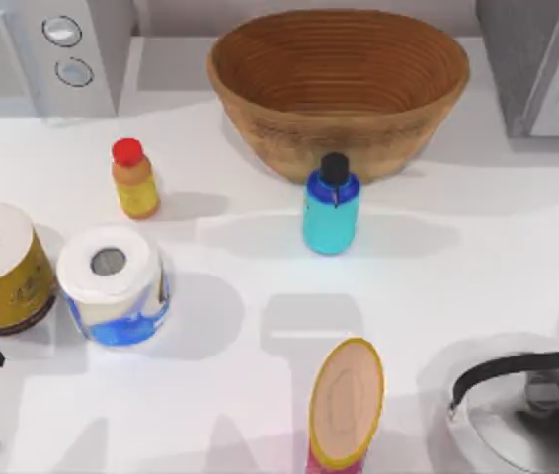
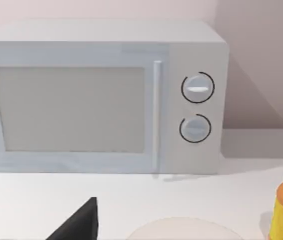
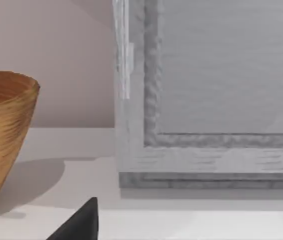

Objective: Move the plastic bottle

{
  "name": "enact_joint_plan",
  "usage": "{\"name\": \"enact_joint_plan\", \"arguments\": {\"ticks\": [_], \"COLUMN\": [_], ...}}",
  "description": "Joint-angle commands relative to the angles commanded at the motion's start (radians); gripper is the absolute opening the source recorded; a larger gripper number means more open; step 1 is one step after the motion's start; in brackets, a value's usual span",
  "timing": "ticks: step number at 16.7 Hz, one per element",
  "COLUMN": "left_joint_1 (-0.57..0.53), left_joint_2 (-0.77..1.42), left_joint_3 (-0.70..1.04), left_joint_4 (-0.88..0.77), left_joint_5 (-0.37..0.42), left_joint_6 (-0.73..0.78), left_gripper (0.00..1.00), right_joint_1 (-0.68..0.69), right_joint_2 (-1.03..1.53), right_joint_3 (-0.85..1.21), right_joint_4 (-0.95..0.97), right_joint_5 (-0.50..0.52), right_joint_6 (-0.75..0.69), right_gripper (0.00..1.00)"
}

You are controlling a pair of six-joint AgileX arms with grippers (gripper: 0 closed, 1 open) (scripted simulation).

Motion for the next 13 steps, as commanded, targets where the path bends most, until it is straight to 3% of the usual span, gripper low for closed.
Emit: {"name": "enact_joint_plan", "arguments": {"ticks": [7, 13], "left_joint_1": [0.0, 0.0], "left_joint_2": [0.0, 0.0], "left_joint_3": [0.0, 0.0], "left_joint_4": [0.0, 0.0], "left_joint_5": [0.0, 0.0], "left_joint_6": [0.0, 0.0], "left_gripper": [1.0, 1.0], "right_joint_1": [0.053, 0.187], "right_joint_2": [0.155, 0.668], "right_joint_3": [0.108, 0.362], "right_joint_4": [0.108, 0.346], "right_joint_5": [-0.077, -0.215], "right_joint_6": [-0.033, -0.105], "right_gripper": [1.0, 1.0]}}
